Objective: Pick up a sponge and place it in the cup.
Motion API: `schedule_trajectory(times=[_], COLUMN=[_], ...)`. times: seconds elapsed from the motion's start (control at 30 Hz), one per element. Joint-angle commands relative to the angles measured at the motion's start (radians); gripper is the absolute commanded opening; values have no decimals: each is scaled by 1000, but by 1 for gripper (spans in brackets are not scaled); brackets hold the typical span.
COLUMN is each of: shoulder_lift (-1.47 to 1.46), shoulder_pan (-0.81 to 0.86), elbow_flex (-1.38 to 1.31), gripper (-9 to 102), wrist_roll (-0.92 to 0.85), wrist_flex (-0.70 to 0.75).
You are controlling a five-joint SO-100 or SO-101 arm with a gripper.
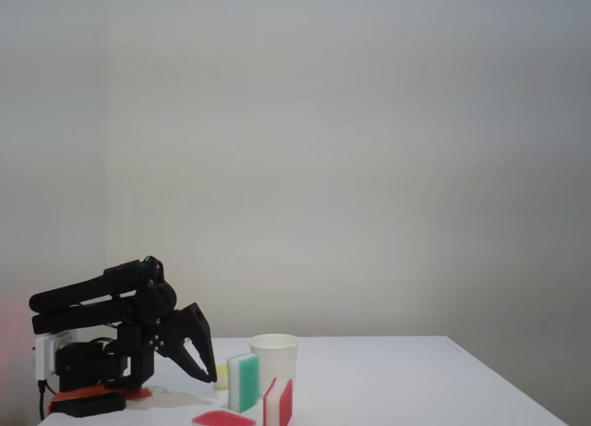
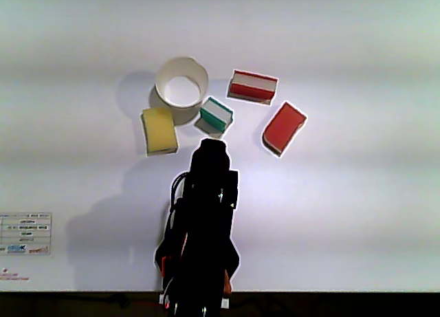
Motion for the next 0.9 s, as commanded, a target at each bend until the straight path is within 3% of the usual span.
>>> schedule_trajectory(times=[0.0,0.63,0.87], shoulder_lift=[-3,-8,-178], shoulder_pan=[23,40,69], elbow_flex=[-3,-5,-153], gripper=[0,0,0], wrist_roll=[0,0,0], wrist_flex=[77,66,52])
